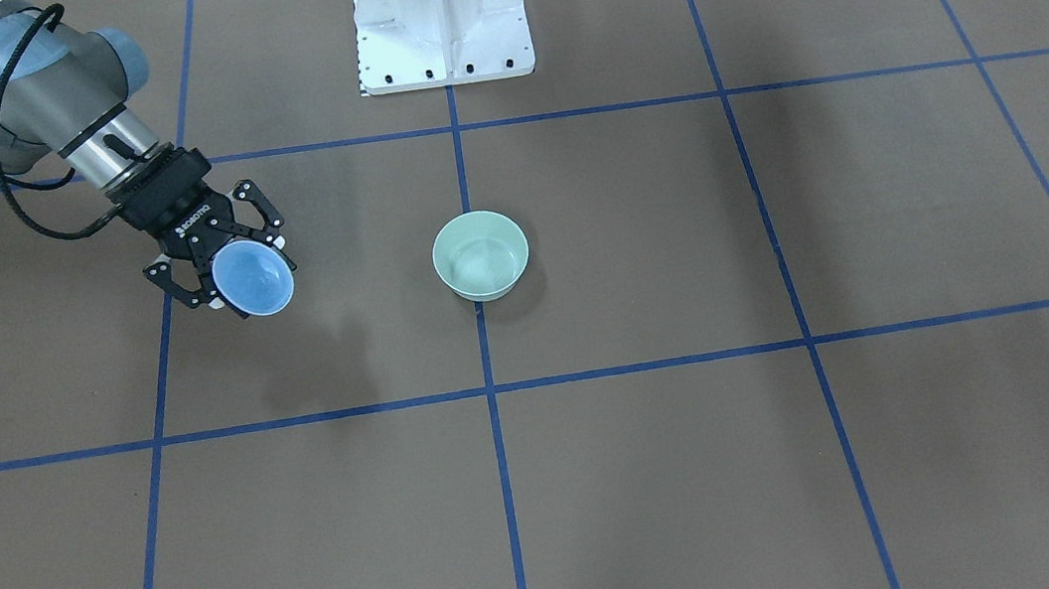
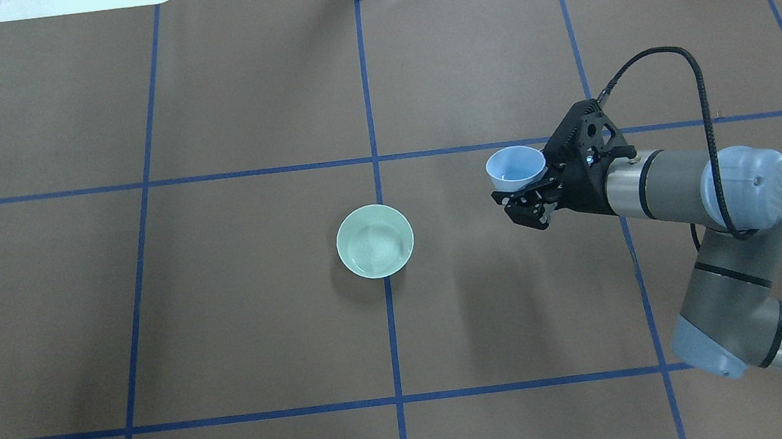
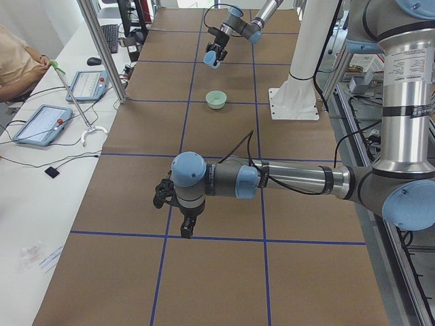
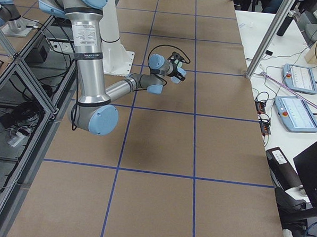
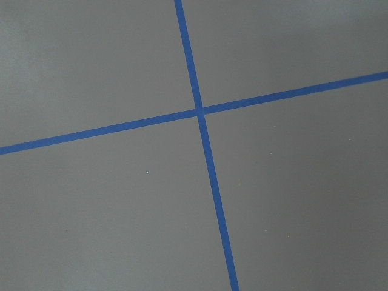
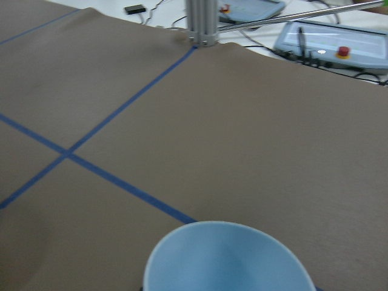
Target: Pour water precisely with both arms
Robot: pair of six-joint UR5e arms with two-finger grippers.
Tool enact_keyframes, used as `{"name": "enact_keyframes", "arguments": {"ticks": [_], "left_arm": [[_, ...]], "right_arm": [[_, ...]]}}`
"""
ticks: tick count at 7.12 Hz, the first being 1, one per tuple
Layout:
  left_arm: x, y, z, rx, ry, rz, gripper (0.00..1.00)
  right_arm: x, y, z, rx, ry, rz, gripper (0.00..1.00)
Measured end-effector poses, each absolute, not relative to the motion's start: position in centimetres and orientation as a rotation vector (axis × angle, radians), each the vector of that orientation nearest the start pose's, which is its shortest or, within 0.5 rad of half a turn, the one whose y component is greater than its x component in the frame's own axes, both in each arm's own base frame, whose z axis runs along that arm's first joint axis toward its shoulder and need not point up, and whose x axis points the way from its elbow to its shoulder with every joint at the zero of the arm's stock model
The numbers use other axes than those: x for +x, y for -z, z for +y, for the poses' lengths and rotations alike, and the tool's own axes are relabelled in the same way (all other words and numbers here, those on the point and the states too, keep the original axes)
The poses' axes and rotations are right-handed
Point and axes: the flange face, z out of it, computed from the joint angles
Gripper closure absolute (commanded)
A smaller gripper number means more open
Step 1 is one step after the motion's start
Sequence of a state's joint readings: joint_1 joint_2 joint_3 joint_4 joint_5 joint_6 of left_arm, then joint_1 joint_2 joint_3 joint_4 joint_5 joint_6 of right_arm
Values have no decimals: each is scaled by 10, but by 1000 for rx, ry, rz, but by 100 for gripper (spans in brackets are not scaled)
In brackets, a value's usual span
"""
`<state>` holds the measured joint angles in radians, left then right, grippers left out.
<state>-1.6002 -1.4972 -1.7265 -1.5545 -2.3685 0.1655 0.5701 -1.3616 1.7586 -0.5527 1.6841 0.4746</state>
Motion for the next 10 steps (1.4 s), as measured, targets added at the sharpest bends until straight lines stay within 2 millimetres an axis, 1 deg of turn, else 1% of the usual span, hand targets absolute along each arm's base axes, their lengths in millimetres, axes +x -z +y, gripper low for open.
{"name": "enact_keyframes", "arguments": {"ticks": [2,3,5,6,8,10], "left_arm": [[-78,-619,-461,136,-147,788,0],[-78,-621,-461,133,-145,788,0],[-80,-623,-460,128,-139,788,0],[-82,-624,-460,126,-134,788,0],[-83,-625,-459,123,-129,788,0],[-83,-628,-459,117,-125,789,0]], "right_arm": [[-439,-312,-411,1025,660,-1041,100],[-451,-303,-411,1011,699,-1029,100],[-478,-277,-417,928,733,-968,100],[-487,-265,-419,890,740,-938,100],[-497,-255,-417,862,752,-908,100],[-510,-244,-412,873,802,-857,100]]}}
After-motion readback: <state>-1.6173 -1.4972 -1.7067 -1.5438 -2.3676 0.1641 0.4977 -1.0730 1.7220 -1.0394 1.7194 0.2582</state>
